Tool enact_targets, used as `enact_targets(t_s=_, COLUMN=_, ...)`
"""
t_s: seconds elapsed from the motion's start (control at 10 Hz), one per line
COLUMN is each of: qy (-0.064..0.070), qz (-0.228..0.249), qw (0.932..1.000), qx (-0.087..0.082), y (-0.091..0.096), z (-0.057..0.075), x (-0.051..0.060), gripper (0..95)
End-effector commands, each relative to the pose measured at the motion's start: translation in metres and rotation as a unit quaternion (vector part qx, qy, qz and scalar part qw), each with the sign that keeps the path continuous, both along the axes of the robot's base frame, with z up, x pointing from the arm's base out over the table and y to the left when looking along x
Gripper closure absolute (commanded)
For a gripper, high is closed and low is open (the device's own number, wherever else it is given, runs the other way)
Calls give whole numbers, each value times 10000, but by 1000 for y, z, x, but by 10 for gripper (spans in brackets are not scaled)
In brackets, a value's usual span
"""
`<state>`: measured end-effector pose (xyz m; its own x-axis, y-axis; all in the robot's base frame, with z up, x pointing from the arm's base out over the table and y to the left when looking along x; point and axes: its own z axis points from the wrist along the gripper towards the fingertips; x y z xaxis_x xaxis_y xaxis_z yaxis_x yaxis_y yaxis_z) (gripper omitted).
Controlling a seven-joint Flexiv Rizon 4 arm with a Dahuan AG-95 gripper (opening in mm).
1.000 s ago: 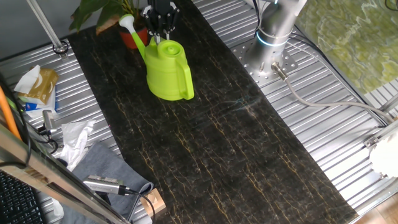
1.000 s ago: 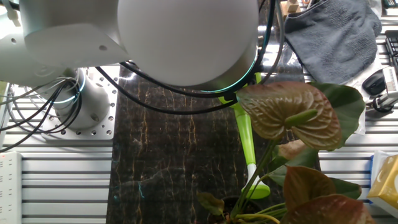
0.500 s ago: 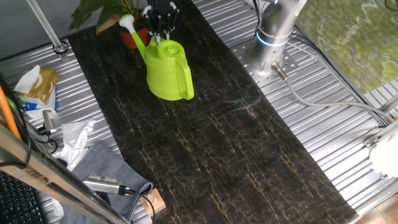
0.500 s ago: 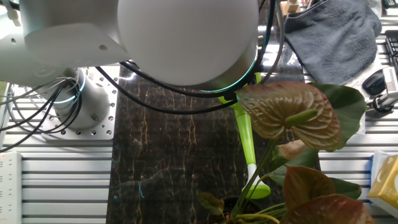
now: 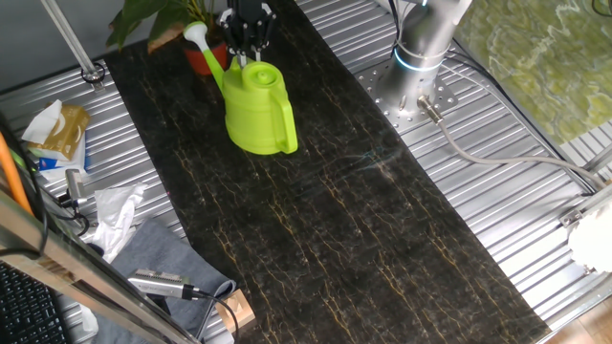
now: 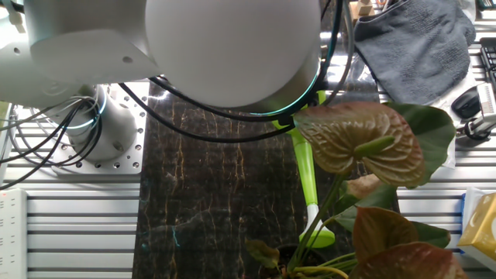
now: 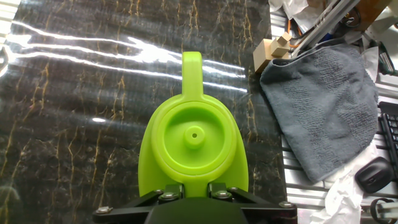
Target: Water the plant
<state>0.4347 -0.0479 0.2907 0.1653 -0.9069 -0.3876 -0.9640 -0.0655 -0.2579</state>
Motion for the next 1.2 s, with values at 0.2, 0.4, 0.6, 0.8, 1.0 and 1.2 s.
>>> enact_targets(t_s=0.2, qy=-7, qz=3, qw=10000, qx=-46, y=0, z=0, x=0, gripper=950)
enact_targets(t_s=0.4, qy=-11, qz=-6, qw=10000, qx=-61, y=0, z=0, x=0, gripper=950)
enact_targets(t_s=0.6, qy=-14, qz=8, qw=10000, qx=-36, y=0, z=0, x=0, gripper=950)
enact_targets(t_s=0.8, qy=-14, qz=12, qw=10000, qx=6, y=0, z=0, x=0, gripper=950)
enact_targets(t_s=1.0, qy=-15, qz=21, qw=10000, qx=42, y=0, z=0, x=0, gripper=950)
enact_targets(t_s=1.2, qy=-19, qz=35, qw=10000, qx=91, y=0, z=0, x=0, gripper=950)
